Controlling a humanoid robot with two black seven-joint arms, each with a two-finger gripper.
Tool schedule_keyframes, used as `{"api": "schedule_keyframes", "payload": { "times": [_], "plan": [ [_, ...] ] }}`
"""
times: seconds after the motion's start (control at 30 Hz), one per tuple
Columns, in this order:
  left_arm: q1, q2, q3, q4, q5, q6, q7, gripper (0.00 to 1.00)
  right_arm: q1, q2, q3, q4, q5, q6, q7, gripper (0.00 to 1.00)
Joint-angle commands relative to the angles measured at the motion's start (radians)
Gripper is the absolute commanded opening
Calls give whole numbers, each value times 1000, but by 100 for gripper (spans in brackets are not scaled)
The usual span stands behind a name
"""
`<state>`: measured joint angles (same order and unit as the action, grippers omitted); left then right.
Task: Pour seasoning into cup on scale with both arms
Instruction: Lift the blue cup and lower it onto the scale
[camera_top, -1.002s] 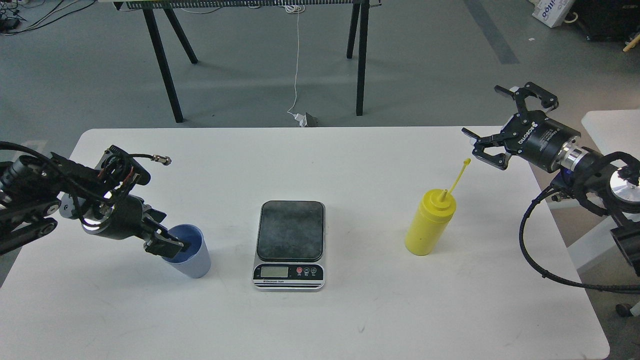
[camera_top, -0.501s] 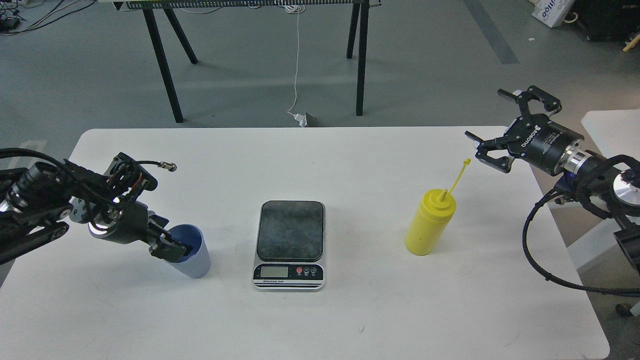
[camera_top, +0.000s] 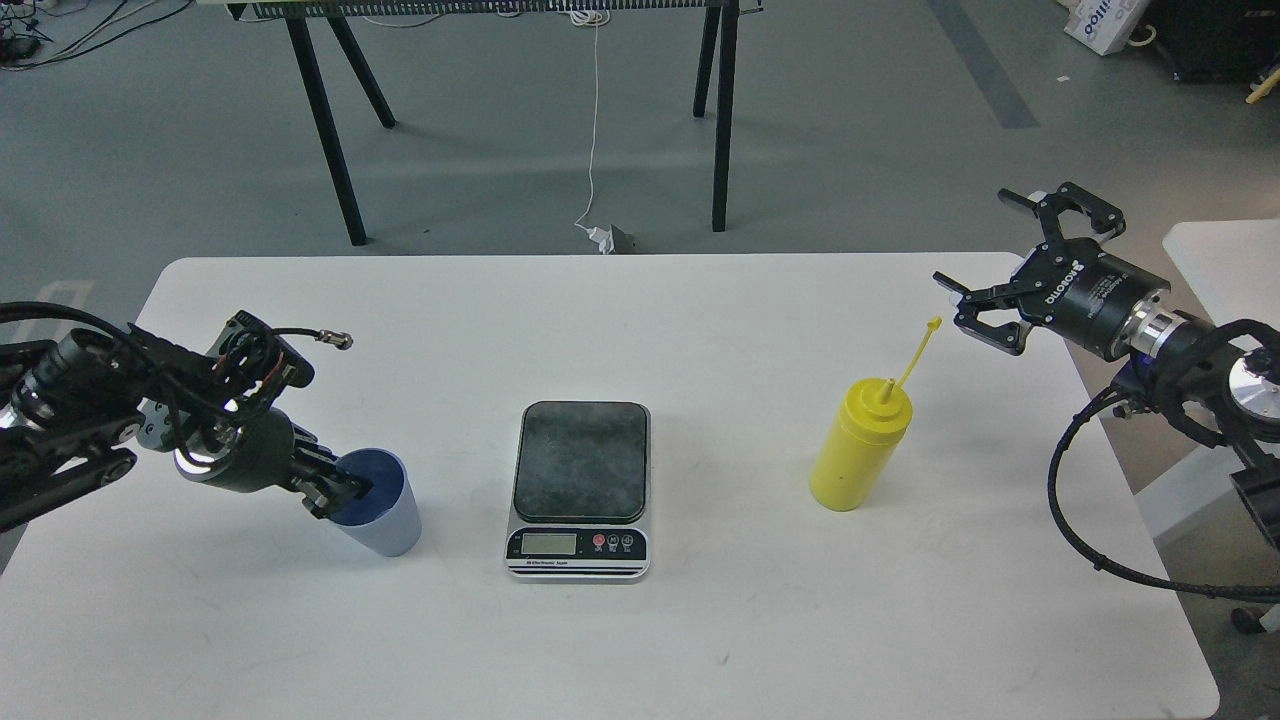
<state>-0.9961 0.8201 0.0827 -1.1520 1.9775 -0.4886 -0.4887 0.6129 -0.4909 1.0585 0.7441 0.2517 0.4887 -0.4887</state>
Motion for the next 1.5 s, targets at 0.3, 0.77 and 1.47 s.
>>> {"api": "schedule_keyframes", "payload": {
  "times": [0.3,0.77,1.47],
  "plan": [
    [-45,73,-11,-15,-15,0,0,5,-7,2,-2,0,0,0,0,99],
    [-309,-188,-5,-26,-177,0,0,5,-9,2,3,0,0,0,0,99],
    [-211,-394,2,121,-16,0,0,7,-12,-2,3,-2,0,0,0,99]
  ]
}}
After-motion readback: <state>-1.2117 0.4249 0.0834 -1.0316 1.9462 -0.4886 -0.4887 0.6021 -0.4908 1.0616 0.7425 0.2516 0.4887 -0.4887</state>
